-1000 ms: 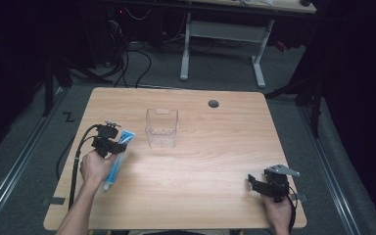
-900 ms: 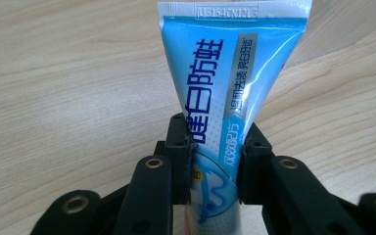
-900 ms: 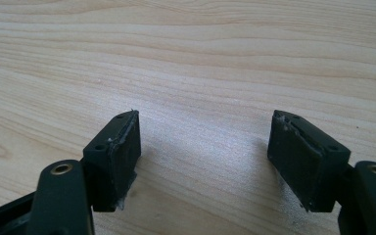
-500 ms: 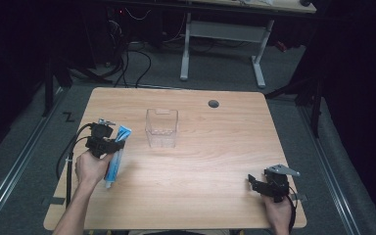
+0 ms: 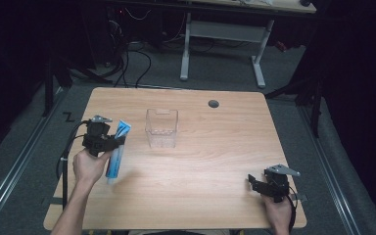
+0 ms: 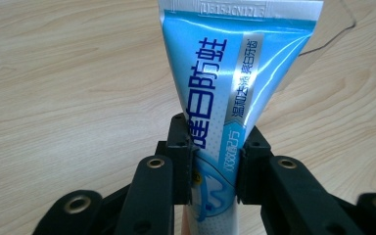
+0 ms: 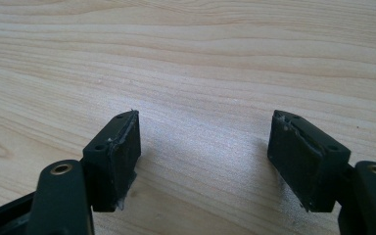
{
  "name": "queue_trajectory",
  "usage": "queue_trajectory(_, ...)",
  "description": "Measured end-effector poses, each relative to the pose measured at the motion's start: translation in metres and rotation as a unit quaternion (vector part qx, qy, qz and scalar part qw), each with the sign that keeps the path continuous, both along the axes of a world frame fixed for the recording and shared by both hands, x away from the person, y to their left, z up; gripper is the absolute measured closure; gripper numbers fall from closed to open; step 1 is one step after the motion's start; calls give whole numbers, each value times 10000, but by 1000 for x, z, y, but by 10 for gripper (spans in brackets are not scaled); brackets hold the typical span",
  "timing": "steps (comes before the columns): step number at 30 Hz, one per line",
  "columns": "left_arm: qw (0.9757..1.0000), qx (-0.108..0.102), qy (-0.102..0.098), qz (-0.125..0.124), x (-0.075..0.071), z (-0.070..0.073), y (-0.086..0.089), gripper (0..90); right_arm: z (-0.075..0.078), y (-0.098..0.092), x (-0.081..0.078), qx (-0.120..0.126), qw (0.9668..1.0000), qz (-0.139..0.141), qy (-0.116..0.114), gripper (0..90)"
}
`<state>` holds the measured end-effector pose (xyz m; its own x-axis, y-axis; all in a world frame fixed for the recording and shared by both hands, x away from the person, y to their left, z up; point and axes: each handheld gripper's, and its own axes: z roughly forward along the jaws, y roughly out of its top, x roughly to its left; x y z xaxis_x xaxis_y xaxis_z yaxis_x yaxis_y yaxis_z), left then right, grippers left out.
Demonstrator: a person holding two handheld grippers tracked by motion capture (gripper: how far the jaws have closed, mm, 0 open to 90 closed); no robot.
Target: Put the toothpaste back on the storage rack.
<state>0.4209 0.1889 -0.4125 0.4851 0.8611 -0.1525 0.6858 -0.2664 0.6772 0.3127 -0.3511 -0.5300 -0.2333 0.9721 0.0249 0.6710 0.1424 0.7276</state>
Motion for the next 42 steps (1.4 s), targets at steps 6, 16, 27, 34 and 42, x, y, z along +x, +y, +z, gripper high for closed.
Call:
queue_trajectory(6, 9998, -159, -108, -37, -1, 8, -1, 731, 0, 0, 0, 7, 10000, 1, 1, 282)
queue_trajectory(16, 9991, -340, -202, -139, -1, 19, -5, 731, 0, 0, 0, 24, 10000, 1, 6, 282)
queue_trajectory(27, 9987, -380, -283, -202, 1, 32, -7, 732, 0, 0, 0, 24, 10000, 0, 6, 282)
queue_trajectory(34, 9981, -451, -351, -248, 3, 41, -10, 732, 0, 0, 0, 25, 10000, 0, 7, 282)
queue_trajectory(42, 9974, -513, -371, -338, 9, 49, -17, 731, 0, -1, 0, 27, 10000, 2, 1, 282)
